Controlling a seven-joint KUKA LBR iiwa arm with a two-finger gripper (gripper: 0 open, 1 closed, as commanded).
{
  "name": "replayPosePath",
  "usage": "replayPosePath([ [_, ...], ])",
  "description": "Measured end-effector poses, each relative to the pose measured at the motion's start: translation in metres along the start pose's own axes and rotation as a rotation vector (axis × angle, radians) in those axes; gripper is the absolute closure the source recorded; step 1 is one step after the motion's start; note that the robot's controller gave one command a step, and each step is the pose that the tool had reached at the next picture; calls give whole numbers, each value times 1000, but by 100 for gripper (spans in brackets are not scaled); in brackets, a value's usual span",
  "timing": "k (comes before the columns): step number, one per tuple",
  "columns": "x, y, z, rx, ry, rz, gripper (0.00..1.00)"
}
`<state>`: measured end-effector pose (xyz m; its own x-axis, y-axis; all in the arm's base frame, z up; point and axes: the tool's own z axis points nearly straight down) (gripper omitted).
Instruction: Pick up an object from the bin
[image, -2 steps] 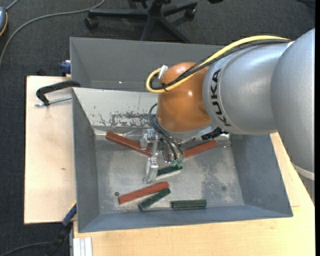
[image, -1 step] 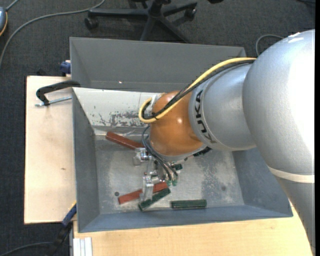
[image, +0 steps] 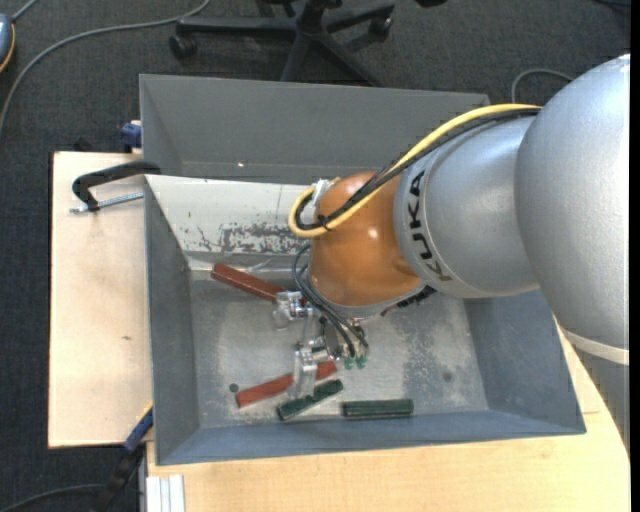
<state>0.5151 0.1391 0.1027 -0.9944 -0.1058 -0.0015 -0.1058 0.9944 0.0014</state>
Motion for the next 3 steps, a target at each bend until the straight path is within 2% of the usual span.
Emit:
replayPosePath([
  [1, -4, 3, -2, 0, -2, 9, 0],
  [2, 9, -16, 34, 1, 5, -8, 0],
  [3, 9, -16, 30, -1, 1, 61, 100],
])
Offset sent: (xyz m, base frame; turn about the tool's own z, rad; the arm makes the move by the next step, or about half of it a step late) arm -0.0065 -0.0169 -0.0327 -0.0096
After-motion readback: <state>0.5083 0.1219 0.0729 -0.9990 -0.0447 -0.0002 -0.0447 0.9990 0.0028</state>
